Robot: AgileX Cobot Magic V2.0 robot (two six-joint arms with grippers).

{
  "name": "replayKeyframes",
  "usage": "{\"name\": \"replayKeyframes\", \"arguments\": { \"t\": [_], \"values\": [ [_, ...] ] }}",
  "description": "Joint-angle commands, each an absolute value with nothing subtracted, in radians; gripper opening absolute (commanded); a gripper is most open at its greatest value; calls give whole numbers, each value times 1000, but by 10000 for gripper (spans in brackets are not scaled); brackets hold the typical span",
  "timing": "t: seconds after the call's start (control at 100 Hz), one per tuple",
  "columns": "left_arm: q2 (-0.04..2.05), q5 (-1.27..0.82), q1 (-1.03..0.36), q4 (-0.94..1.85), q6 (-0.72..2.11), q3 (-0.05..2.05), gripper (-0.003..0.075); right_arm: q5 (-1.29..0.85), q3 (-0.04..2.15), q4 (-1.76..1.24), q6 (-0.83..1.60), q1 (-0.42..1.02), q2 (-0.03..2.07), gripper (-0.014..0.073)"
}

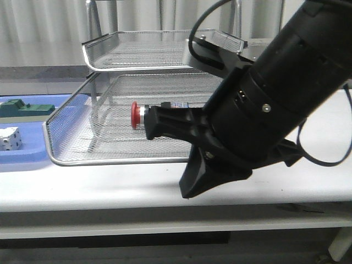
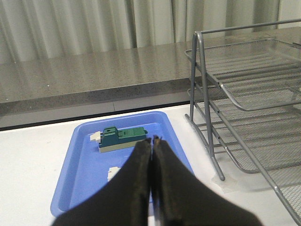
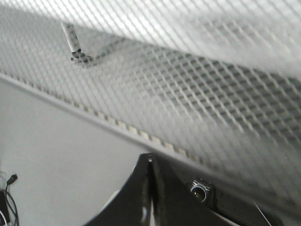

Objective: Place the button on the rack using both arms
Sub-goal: 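Push the middle tier back into the rack with the right gripper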

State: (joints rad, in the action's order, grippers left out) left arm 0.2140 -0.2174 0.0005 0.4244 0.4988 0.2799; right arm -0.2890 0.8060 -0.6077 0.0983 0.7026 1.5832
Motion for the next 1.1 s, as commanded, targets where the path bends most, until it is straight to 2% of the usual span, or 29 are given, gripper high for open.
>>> {"name": "replayKeyframes", "arguments": {
  "t": [0.0,0.43,0.84,1.09],
  "values": [
    [223,-139,1,443,489,307,-21,-249,866,-616,116,701,1585,-57],
    [223,-139,1,443,489,307,-21,-238,1055,-517,117,683,1725,-57],
    [223,-139,1,443,489,307,-21,-242,1220,-456,117,550,1813,-57],
    [223,-139,1,443,489,307,-21,-217,1270,-415,117,518,1828,-57]
  ]
}}
